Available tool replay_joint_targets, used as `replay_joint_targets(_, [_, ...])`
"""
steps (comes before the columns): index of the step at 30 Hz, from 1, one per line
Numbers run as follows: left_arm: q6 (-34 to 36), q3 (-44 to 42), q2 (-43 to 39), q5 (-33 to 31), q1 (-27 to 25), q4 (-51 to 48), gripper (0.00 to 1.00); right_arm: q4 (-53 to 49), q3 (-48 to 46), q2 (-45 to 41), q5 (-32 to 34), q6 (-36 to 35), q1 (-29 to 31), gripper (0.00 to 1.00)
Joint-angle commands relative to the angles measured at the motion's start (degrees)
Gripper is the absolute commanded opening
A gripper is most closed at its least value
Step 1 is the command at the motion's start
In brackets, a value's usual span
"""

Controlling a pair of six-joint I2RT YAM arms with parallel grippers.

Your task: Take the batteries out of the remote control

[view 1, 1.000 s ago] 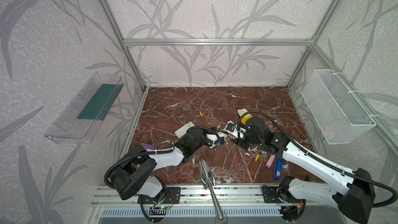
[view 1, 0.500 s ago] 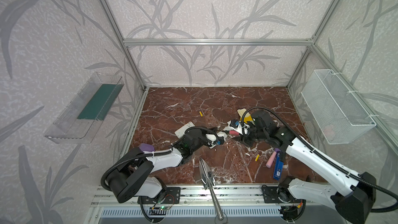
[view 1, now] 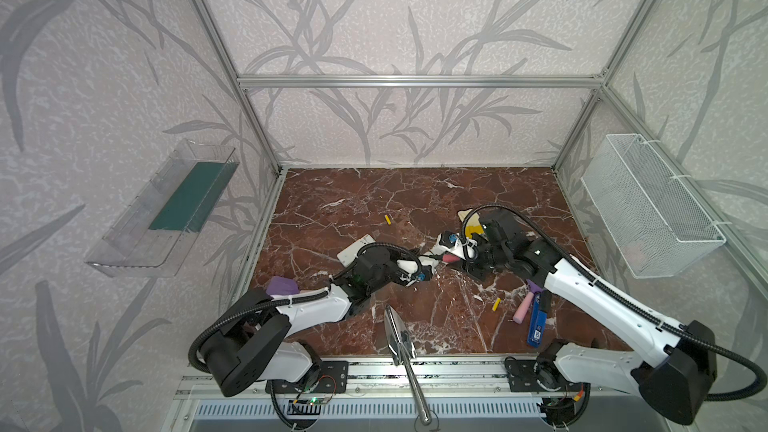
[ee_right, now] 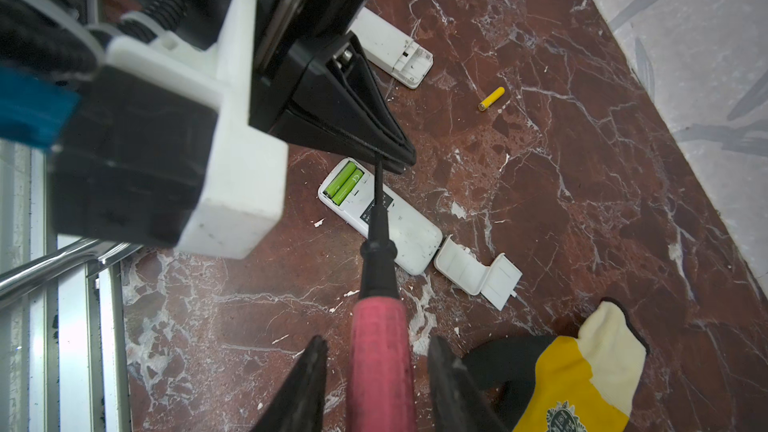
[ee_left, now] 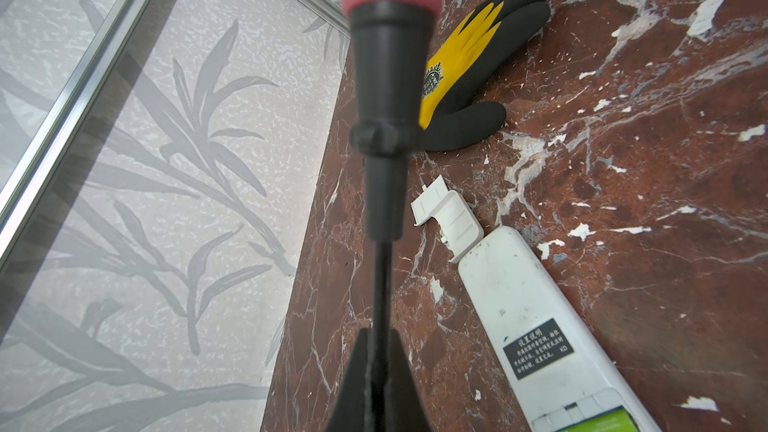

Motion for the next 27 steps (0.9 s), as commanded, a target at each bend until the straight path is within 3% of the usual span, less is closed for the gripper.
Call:
replay_joint_targets(1, [-0.5, 1.8, -1.7, 1.2, -0.1, -0.7, 0.00, 2.1, 0.1, 0.2, -1.2, 1.2, -0.3, 0.35])
replay_joint_targets(10, [-0.7, 1.5, -2.0, 1.1, 0.0, -0.6, 0.00, 3.5, -0.1, 0.5, -2.4, 2.1, -0.3, 0.22])
replay_joint_targets(18, [-0.6, 1.5, -2.2, 0.8, 0.0, -0.7, 0.00, 2.7, -0.5, 0.9, -2.3, 2.0, -0.3, 0.37])
replay_joint_targets(27, [-0.5, 1.5, -2.7, 0.8, 0.0, -1.1, 0.00, 2.8, -0.8, 0.8, -1.6, 2.1, -0.6, 0.35])
